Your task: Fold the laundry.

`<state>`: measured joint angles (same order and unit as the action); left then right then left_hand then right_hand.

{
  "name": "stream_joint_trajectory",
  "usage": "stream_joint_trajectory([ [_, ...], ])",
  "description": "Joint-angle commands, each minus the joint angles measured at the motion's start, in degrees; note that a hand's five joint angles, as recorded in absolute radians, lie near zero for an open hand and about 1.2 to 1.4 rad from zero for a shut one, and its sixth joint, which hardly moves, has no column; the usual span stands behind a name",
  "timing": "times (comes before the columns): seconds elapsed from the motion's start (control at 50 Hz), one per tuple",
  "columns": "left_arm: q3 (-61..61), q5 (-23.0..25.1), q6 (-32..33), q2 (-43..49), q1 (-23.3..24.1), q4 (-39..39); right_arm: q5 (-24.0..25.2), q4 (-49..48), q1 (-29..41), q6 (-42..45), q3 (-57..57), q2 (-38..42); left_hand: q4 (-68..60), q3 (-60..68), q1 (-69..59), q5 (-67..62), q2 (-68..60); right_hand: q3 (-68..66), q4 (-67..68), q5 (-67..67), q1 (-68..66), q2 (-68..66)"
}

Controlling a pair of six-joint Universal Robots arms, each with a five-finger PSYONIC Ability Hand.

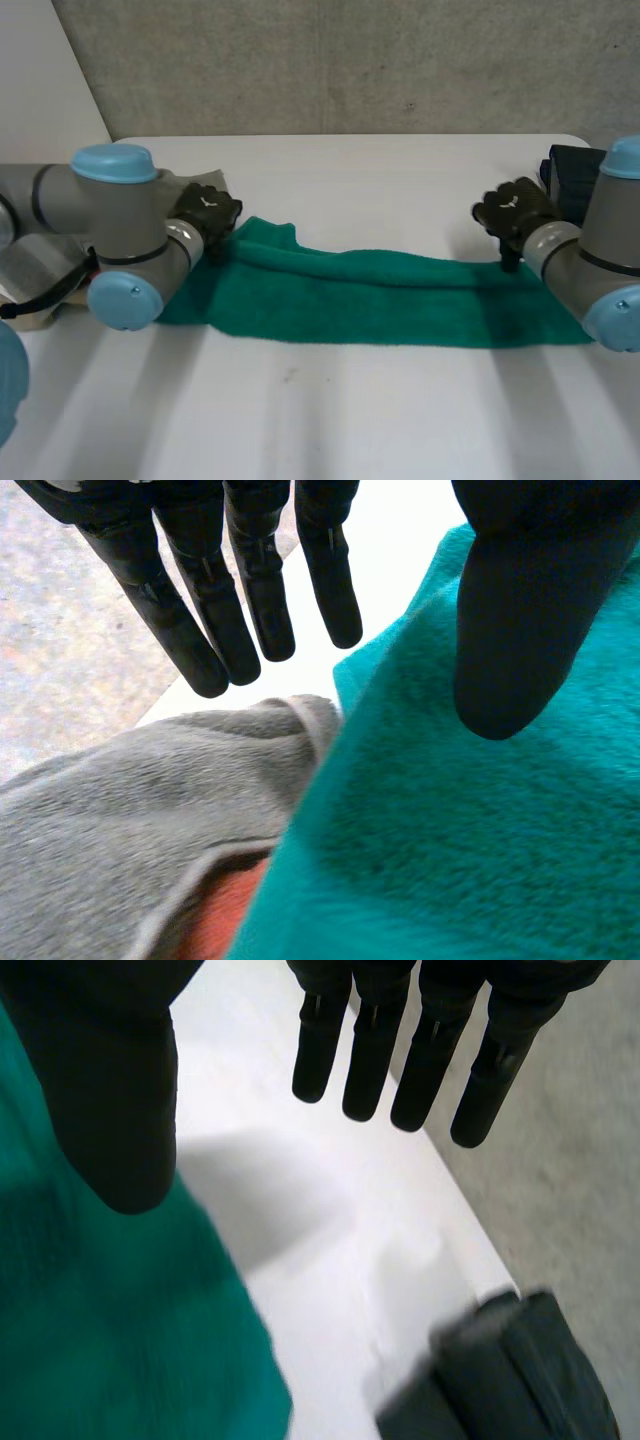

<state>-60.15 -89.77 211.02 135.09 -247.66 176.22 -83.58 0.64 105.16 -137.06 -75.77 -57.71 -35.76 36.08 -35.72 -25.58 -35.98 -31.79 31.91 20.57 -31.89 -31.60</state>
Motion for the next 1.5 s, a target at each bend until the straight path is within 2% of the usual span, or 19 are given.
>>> stream_joint_trajectory([
  [0.02, -3.8, 1.0, -0.3, -4.3, -3.3, 1.4, 5.8, 3.7, 6.8, -1.6, 7.5, 5.1, 0.3, -0.6, 0.3, 0.1, 0.5, 2.4, -2.6, -1.2, 2.5, 2.3],
  [0.1, -4.9, 2.4, -0.3, -4.1, -5.0, 1.4, 7.5, 9.5, 8.7, -3.3, 14.6, 10.8, 1.0, -1.3, 1.0, 0.8, 1.2, 2.4, -2.6, -1.2, 2.5, 2.3],
  [0.24, -3.8, 7.0, -0.7, -0.6, -7.7, 1.1, 7.2, 16.3, 9.2, -5.9, 22.3, 16.7, 0.0, -0.3, -0.1, -0.2, 0.2, 2.1, -2.2, -0.9, 2.2, 1.9],
  [0.38, -2.0, 10.0, 0.0, 2.2, -7.2, 1.1, 6.1, 14.5, 8.2, -6.2, 22.1, 17.5, -6.1, 5.7, -6.1, -6.3, -5.8, -0.2, 0.1, 1.5, -0.1, -0.4],
  [0.42, -1.0, 10.1, 0.3, 3.2, -7.0, 1.1, 6.0, 13.8, 7.9, -6.0, 21.5, 17.8, -10.6, 10.3, -10.6, -10.8, -10.4, -5.9, 5.8, 7.2, -5.8, -6.1],
  [0.46, -0.3, 10.1, 0.4, 3.7, -6.8, 1.1, 5.9, 13.4, 7.6, -5.9, 21.4, 18.1, -18.5, 18.2, -18.5, -18.7, -18.3, -19.0, 18.9, 20.2, -18.9, -19.2],
  [0.48, 0.4, 10.1, 0.7, 3.9, -6.6, 1.1, 5.8, 13.1, 7.3, -6.0, 21.4, 18.0, -34.3, 34.0, -34.4, -34.5, -34.1, -40.7, 40.6, 42.0, -40.6, -40.9],
  [0.5, 0.6, 10.1, 1.0, 4.0, -6.5, 1.3, 5.7, 12.9, 7.0, -6.2, 21.5, 17.8, -44.1, 43.8, -44.2, -44.3, -43.9, -48.1, 48.0, 49.4, -48.0, -48.3],
  [0.54, 1.5, 10.0, 1.2, 3.9, -6.2, 1.6, 5.4, 11.9, 6.5, -6.4, 21.6, 17.4, -44.2, 43.9, -44.3, -44.4, -44.0, -48.2, 48.1, 49.4, -48.1, -48.4],
  [0.7, 12.9, 10.9, 0.3, 2.3, -3.3, 10.7, 3.1, -8.7, 4.9, -12.4, 25.3, 11.0, -44.2, 43.9, -44.3, -44.4, -44.0, -48.2, 48.1, 49.4, -48.1, -48.4],
  [0.82, 23.3, 4.9, -9.7, -4.7, -1.4, 24.4, -0.1, -24.2, 3.7, -14.5, 32.2, 5.7, -44.2, 43.9, -44.3, -44.4, -44.0, -48.2, 48.1, 49.4, -48.1, -48.4],
  [0.92, 24.9, 2.8, -14.2, -9.0, -1.3, 26.9, -0.6, -26.9, 2.1, -15.2, 35.2, 3.1, -44.2, 43.9, -44.3, -44.4, -44.0, -48.2, 48.1, 49.4, -48.1, -48.4],
  [1.0, 21.1, 4.7, -14.5, -11.3, -0.5, 26.0, 0.0, -23.1, 0.6, -16.6, 32.4, 1.0, -44.2, 43.9, -44.3, -44.4, -44.0, -48.2, 48.1, 49.4, -48.1, -48.4],
  [1.14, -4.0, 9.5, -14.3, -16.7, 0.8, 25.5, 7.3, -14.8, -2.3, -17.5, 10.3, -5.0, -44.2, 43.9, -44.3, -44.4, -44.0, -48.2, 48.1, 49.4, -48.1, -48.4],
  [1.22, -16.8, 13.1, -14.3, -16.5, 1.5, 27.8, 11.8, -15.6, -3.8, -15.7, -2.6, -5.4, -44.2, 43.9, -44.3, -44.4, -44.0, -48.2, 48.1, 49.4, -48.1, -48.4],
  [1.3, -25.7, 14.5, -14.0, -14.4, 2.3, 30.4, 14.4, -17.7, -5.5, -12.3, -11.1, -2.2, -44.2, 43.9, -44.3, -44.4, -44.0, -48.2, 48.1, 49.4, -48.1, -48.4],
  [1.4, -29.9, 14.2, -11.2, -12.3, 2.9, 31.1, 13.7, -16.3, -6.5, -7.4, -15.1, 0.3, -44.2, 43.9, -44.3, -44.4, -44.0, -48.2, 48.1, 49.4, -48.1, -48.4],
  [1.44, -31.0, 13.8, -9.1, -12.2, 3.1, 30.1, 13.0, -13.5, -6.6, -5.3, -15.5, 0.1, -44.2, 43.9, -44.3, -44.4, -44.0, -38.5, 38.4, 39.7, -38.4, -38.7],
  [1.5, -31.4, 13.7, -7.3, -12.5, 3.4, 28.8, 12.6, -9.7, -6.8, -4.0, -15.2, -1.2, -44.2, 43.9, -44.3, -44.4, -44.0, -31.9, 31.8, 33.1, -31.8, -32.1],
])
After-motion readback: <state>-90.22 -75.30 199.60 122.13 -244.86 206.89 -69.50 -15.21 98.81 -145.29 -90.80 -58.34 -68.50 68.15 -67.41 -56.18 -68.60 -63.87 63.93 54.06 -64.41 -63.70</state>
